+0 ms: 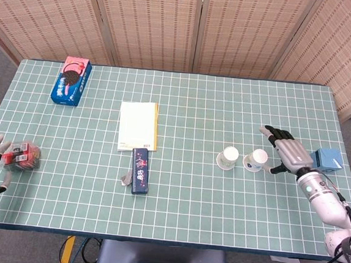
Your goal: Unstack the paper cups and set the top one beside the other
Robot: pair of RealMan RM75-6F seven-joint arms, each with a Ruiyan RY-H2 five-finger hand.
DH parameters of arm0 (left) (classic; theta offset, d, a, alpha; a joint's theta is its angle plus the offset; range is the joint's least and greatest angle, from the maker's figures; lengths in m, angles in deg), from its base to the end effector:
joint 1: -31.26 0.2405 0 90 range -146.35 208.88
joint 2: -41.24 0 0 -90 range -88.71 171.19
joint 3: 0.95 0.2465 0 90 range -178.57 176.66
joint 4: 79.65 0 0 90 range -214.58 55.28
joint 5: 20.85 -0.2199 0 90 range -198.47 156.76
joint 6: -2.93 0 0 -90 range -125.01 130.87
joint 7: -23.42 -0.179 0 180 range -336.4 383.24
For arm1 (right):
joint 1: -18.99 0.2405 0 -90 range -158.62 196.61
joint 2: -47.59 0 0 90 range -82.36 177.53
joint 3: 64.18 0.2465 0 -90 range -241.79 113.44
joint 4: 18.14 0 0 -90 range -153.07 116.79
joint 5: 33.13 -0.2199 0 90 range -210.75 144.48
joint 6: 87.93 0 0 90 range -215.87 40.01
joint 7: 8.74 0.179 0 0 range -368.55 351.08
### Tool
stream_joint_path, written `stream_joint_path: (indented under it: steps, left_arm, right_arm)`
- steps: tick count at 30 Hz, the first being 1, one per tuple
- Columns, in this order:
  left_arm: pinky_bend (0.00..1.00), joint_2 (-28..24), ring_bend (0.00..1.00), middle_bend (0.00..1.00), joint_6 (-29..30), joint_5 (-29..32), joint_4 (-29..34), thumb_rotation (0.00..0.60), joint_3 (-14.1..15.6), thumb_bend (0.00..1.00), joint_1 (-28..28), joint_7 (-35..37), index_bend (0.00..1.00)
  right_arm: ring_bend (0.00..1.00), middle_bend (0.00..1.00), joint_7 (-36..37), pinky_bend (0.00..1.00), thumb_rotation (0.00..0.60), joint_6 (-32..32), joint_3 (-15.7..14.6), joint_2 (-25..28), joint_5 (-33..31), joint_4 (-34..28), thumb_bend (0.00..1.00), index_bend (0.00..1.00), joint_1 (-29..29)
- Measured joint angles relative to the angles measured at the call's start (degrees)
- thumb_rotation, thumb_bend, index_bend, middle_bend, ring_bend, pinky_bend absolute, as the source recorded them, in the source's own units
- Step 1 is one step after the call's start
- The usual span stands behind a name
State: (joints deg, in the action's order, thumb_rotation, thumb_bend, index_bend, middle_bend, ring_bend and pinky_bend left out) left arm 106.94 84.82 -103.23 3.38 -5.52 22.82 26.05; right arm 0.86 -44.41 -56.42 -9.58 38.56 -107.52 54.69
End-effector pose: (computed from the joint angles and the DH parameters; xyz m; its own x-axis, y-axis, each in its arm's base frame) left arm -0.3335 0.2459 0.1580 0.4646 -0.0140 0.8854 0.8855 0.0146 -0.4644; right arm -0.2474 -0.3787 0.1197 0.3873 -0.3724 0.8434 -0.9219 -0.1619 0.3519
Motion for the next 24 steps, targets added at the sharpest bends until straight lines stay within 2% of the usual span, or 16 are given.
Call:
stream_joint_path:
  steps: [3, 8, 11, 15, 20, 24]
  left_arm:
    - [0.00, 0.09, 0.00, 0.00, -0.36, -0.07, 0.11, 0.600, 0.12, 0.50, -0.16, -0.42, 0.00]
    - [0.00, 0.05, 0.00, 0.00, -1.39, 0.41, 0.17, 0.600, 0.11, 0.49, -0.49, -0.54, 0.00]
    - [0.00, -0.02, 0.00, 0.00, -2.09, 0.65, 0.19, 0.600, 0.02, 0.49, -0.87, -0.50, 0.00]
    - [0.00, 0.07, 0.00, 0.00, -2.56, 0.12, 0.06, 0.600, 0.11, 0.50, -1.40, -0.51, 0.00]
    - [0.00, 0.32, 0.00, 0.00, -2.97, -0.15, -0.13, 0.600, 0.20, 0.50, -1.82, -0.53, 0.00]
    - [0.00, 0.27, 0.00, 0.00, -2.48, -0.76, -0.07, 0.600, 0.22, 0.50, -1.88, 0.14, 0.00]
  right_arm:
    - [0.00, 0.00, -1.43, 0.00, 0.600, 5.30, -0.38, 1.57, 1.73, -2.82, 0.20, 0.00, -2.50]
    - [0.00, 0.00, -3.34, 0.00, 0.600, 15.25, -1.81, 0.95, 5.82, -3.55, 0.20, 0.00, -7.43]
    - [0.00, 0.00, -4.34, 0.00, 0.600, 22.13, -3.06, -1.05, 8.68, -2.18, 0.20, 0.00, -11.06]
    - [0.00, 0.00, -5.69, 0.00, 0.600, 30.76, -4.72, -5.59, 11.68, 2.61, 0.20, 0.00, -16.31]
    - [0.00, 0.00, -6.00, 0.00, 0.600, 36.58, -6.00, -10.45, 13.87, 8.36, 0.20, 0.00, -20.76]
    - [0.00, 0.00, -7.30, 0.00, 0.600, 37.81, -6.32, -11.53, 14.64, 9.19, 0.20, 0.00, -21.96]
